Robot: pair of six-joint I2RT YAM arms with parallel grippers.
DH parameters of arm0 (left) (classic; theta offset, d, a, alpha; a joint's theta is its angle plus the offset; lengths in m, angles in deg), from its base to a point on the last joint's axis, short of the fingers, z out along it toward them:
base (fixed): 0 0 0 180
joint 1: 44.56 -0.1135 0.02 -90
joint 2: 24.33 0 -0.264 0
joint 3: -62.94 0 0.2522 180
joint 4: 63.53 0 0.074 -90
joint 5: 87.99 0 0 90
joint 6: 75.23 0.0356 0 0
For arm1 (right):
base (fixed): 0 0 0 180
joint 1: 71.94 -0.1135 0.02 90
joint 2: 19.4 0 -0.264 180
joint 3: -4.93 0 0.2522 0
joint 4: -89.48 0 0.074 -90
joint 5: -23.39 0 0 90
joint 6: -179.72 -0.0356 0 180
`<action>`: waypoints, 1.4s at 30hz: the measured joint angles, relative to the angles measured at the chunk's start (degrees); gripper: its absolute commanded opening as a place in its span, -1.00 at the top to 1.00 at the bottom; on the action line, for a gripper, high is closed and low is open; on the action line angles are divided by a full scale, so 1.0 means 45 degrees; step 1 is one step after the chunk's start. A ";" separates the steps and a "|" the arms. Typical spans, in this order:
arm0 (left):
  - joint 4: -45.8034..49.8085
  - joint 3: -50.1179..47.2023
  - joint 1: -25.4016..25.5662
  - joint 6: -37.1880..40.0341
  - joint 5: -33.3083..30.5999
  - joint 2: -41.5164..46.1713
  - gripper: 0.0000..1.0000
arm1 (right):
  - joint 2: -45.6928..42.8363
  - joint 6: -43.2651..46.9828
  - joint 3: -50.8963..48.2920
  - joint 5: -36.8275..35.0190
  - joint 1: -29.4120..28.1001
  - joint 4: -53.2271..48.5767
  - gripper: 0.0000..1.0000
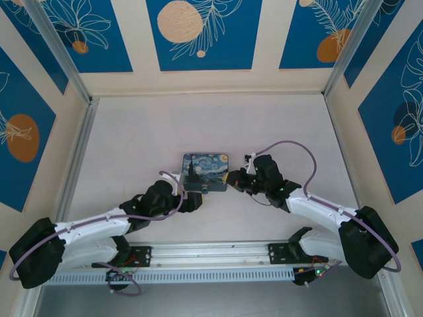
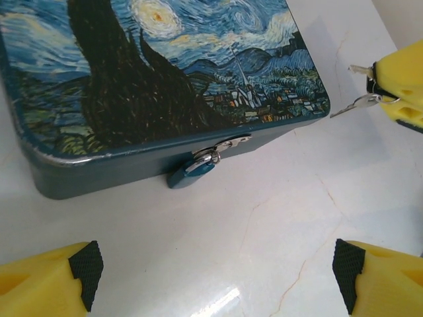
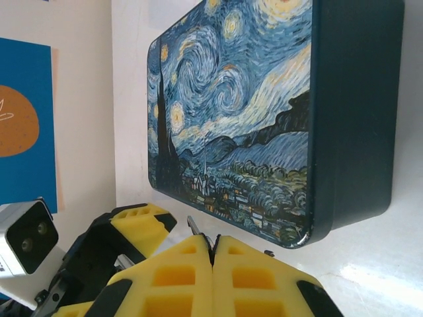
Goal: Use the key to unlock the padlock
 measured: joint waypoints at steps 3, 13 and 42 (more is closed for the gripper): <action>-0.0665 0.0000 0.0024 0.0398 0.0005 -0.0335 -0.82 | -0.0121 -0.0005 0.0063 -0.0233 0.0000 -0.0160 1.00; -0.2472 0.0092 0.0189 0.1141 0.0262 -0.2385 -0.78 | -0.0253 -0.0049 0.0845 -0.0646 0.0209 -0.0568 1.00; -0.5877 0.2084 0.0797 0.0971 -0.0311 -0.7635 -0.68 | 0.1622 0.0029 0.1549 0.0918 0.2215 0.0403 1.00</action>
